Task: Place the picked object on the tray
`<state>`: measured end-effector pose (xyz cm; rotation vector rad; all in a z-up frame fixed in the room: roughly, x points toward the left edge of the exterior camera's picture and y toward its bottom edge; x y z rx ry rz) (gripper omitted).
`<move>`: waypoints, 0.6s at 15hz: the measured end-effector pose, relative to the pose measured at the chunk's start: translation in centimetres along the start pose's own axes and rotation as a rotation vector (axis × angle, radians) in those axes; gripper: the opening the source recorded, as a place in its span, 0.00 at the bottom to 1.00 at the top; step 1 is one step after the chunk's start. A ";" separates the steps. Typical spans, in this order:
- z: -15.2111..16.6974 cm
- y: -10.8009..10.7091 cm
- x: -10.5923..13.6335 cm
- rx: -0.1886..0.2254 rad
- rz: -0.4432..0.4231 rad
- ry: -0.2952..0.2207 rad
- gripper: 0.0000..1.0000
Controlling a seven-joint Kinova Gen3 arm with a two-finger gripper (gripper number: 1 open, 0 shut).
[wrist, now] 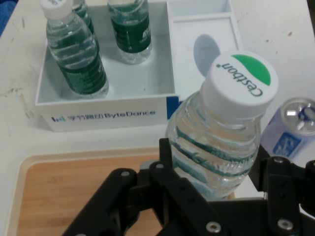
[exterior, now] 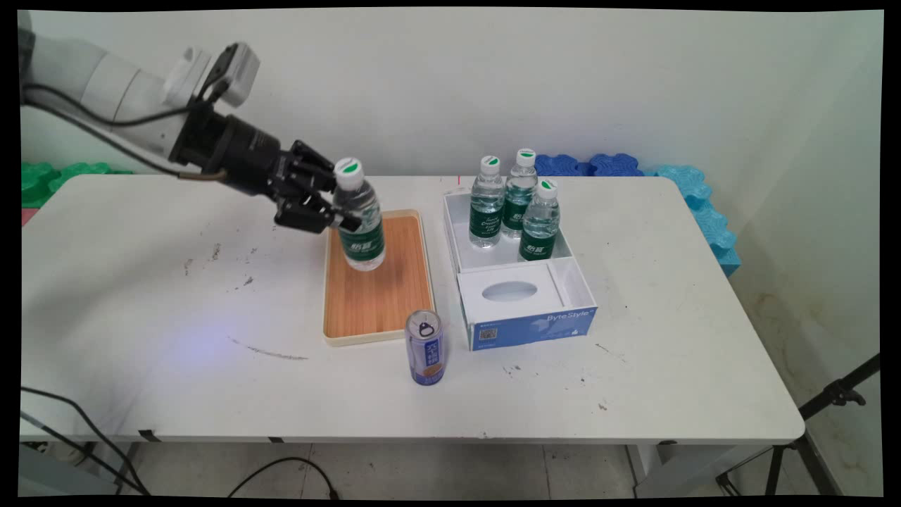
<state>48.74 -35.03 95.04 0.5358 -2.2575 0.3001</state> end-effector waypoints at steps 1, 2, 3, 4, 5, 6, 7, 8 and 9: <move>0.1 0.0 -0.4 0.001 0.009 -0.003 0.00; 0.4 0.0 -1.0 0.001 0.022 -0.006 0.00; 0.8 0.1 -1.5 0.000 0.037 -0.008 0.00; 1.3 0.1 -2.0 -0.002 0.051 -0.010 0.00; 1.7 0.1 -2.4 -0.004 0.059 -0.010 0.00; 2.3 0.2 -2.7 -0.006 0.066 -0.011 0.00; 3.0 0.3 -3.1 -0.008 0.067 -0.010 0.00; 3.6 0.3 -3.3 -0.010 0.064 -0.008 0.00; 4.3 0.4 -3.5 -0.013 0.057 -0.004 0.00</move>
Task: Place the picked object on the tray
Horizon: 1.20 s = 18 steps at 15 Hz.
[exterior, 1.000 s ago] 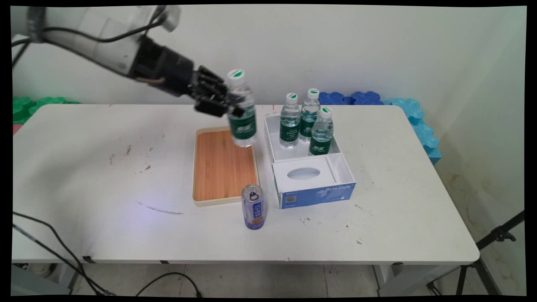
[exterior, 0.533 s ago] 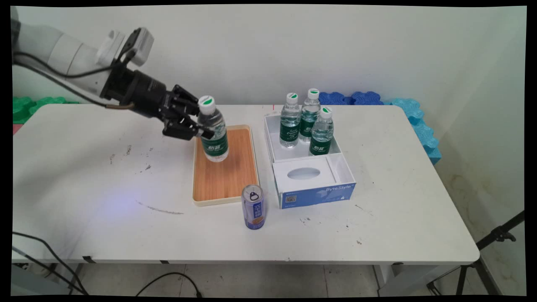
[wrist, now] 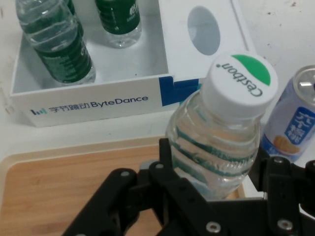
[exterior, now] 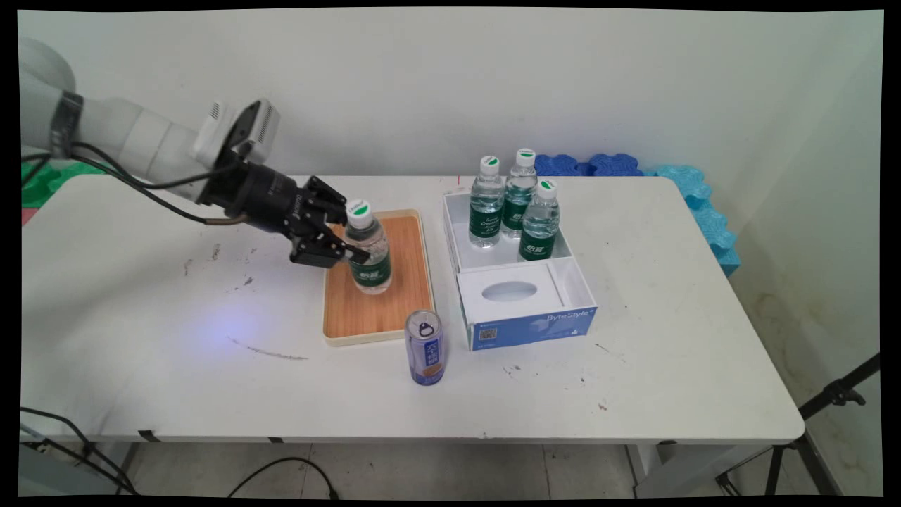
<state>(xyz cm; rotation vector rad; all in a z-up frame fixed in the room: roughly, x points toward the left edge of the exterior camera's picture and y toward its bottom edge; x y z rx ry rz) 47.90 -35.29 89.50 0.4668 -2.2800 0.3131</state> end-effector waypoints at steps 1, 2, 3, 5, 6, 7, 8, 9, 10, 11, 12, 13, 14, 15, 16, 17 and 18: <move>0.6 0.1 -0.1 -0.002 -0.006 0.003 0.00; 1.1 0.1 -0.2 -0.004 -0.011 0.007 0.00; 1.8 0.1 -0.3 -0.006 -0.017 0.013 0.00; 3.0 0.1 -0.4 -0.010 -0.029 0.022 0.00; 3.3 0.1 -0.5 -0.011 -0.032 0.025 0.00; 3.9 0.1 -0.5 -0.012 -0.037 0.026 0.00; 4.4 0.0 -0.6 -0.012 -0.044 0.027 0.00; 5.0 0.0 -0.8 -0.012 -0.052 0.027 0.00; 5.4 -0.1 -0.9 -0.011 -0.060 0.028 0.00; 6.0 -0.2 -1.0 -0.010 -0.068 0.030 0.00; 6.5 -0.4 -1.0 -0.010 -0.075 0.031 0.00; 6.9 -0.5 -1.1 -0.009 -0.081 0.033 0.00; 7.3 -0.6 -1.2 -0.009 -0.087 0.034 0.00; 7.7 -0.7 -1.3 -0.010 -0.091 0.035 0.00; 8.0 -0.7 -1.3 -0.010 -0.095 0.035 0.00; 8.3 -0.8 -1.4 -0.011 -0.098 0.034 0.00; 8.5 -0.8 -1.5 -0.013 -0.101 0.033 0.00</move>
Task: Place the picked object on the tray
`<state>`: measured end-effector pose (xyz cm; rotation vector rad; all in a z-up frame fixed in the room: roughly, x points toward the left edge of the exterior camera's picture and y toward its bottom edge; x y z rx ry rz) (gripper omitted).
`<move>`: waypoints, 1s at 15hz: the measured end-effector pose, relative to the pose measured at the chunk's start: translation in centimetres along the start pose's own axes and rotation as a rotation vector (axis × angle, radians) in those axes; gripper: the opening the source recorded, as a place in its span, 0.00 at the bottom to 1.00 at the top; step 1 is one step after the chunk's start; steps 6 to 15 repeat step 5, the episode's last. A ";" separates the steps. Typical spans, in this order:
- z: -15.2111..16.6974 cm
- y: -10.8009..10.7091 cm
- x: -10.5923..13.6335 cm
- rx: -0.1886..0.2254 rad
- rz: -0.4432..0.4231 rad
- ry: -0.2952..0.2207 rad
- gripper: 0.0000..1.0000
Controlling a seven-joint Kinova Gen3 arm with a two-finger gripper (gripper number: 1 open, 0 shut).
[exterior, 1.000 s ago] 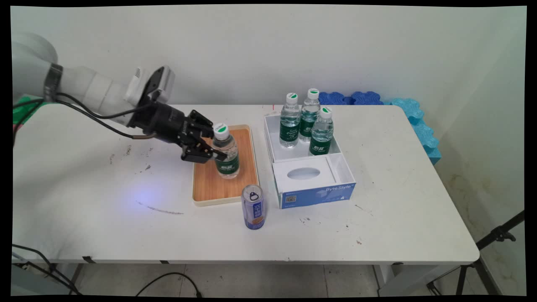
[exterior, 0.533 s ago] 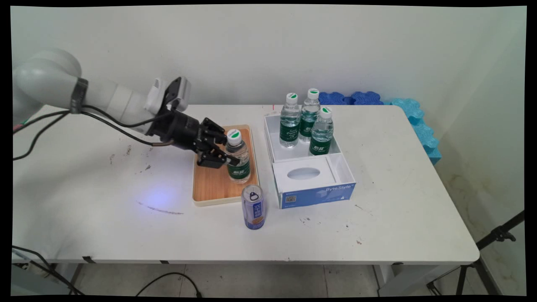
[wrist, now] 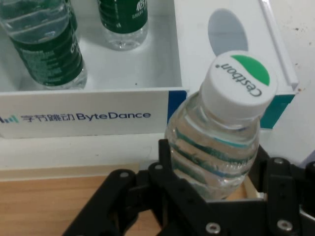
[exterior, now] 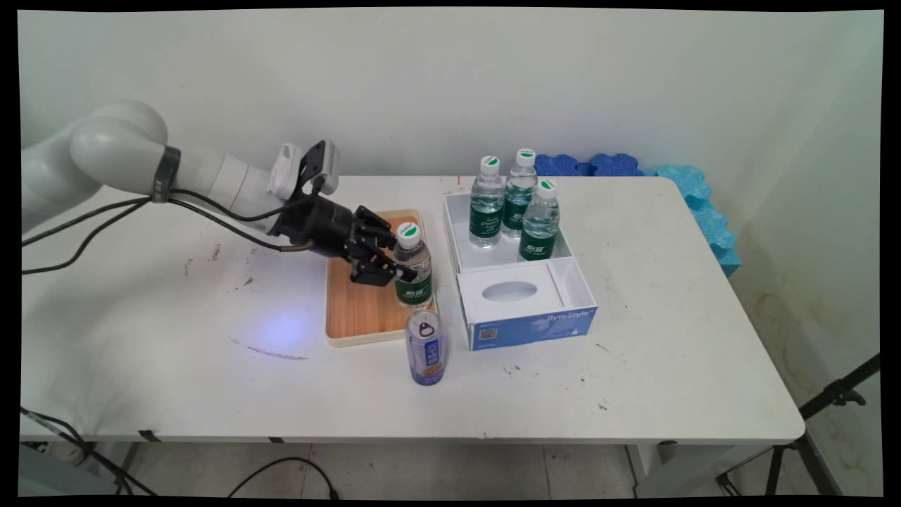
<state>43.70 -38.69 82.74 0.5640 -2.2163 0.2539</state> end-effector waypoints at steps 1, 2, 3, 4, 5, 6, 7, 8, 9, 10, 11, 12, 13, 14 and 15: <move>0.2 0.0 -0.1 -0.001 -0.002 -0.001 0.00; 0.3 0.0 -0.2 -0.004 -0.002 -0.004 1.00; 0.5 0.0 -0.2 -0.006 0.000 -0.006 1.00; 0.6 0.1 -0.3 -0.005 0.001 -0.007 1.00; 0.7 0.1 -0.3 -0.004 0.001 -0.008 1.00; 0.7 0.1 -0.3 -0.004 0.001 -0.008 1.00; 0.7 0.1 -0.3 -0.004 0.001 -0.008 1.00; 0.7 0.1 -0.3 -0.004 0.001 -0.008 1.00; 0.7 0.1 -0.3 -0.004 0.001 -0.008 1.00; 0.7 0.1 -0.3 -0.004 0.001 -0.008 1.00; 0.7 0.1 -0.3 -0.004 0.001 -0.008 1.00; 0.7 0.1 -0.3 -0.004 0.001 -0.008 1.00; 0.7 0.1 -0.3 -0.004 0.001 -0.008 1.00; 0.7 0.1 -0.3 -0.004 0.001 -0.008 1.00; 0.7 0.1 -0.3 -0.004 0.001 -0.008 1.00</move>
